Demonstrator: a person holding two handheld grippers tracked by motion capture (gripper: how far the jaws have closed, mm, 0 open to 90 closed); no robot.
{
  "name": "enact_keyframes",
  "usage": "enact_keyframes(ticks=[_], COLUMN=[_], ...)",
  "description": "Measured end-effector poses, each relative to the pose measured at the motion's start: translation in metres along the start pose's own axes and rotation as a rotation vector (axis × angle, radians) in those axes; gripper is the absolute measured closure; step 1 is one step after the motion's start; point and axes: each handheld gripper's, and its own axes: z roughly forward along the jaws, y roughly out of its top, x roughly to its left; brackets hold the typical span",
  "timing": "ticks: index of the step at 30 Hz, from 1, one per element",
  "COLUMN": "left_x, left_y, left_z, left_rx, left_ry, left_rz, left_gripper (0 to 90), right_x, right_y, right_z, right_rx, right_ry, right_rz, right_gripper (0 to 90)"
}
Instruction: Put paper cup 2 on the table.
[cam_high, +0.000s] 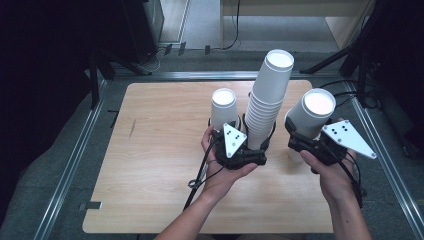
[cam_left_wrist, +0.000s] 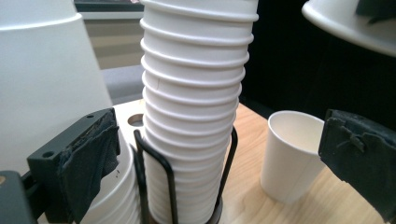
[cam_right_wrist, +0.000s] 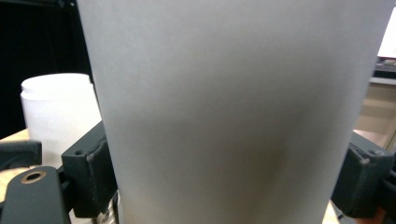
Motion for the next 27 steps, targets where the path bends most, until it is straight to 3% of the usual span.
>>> enact_keyframes(ticks=[6,14,20,27], left_x=[0.01,0.03,0.039,0.046], left_y=[-0.003,-0.009,-0.017,-0.026], left_z=[-0.016,-0.041,-0.058,-0.075], left_rx=[0.009,0.038,0.072,0.075], left_ry=[-0.007,0.006,0.021,0.013], left_rz=[-0.001,0.003,0.002,-0.019], left_gripper=[0.0,0.0,0.0,0.0], right_x=[0.004,0.015,0.024,0.035], right_y=[-0.011,-0.029,-0.042,-0.056], right_z=[-0.001,-0.002,0.0,0.002], right_rx=[0.006,0.023,0.035,0.063], right_ry=[0.028,0.041,0.052,0.077], right_rz=[-0.011,-0.095,-0.122,-0.198], right_gripper=[12.1,12.4,12.4,12.6])
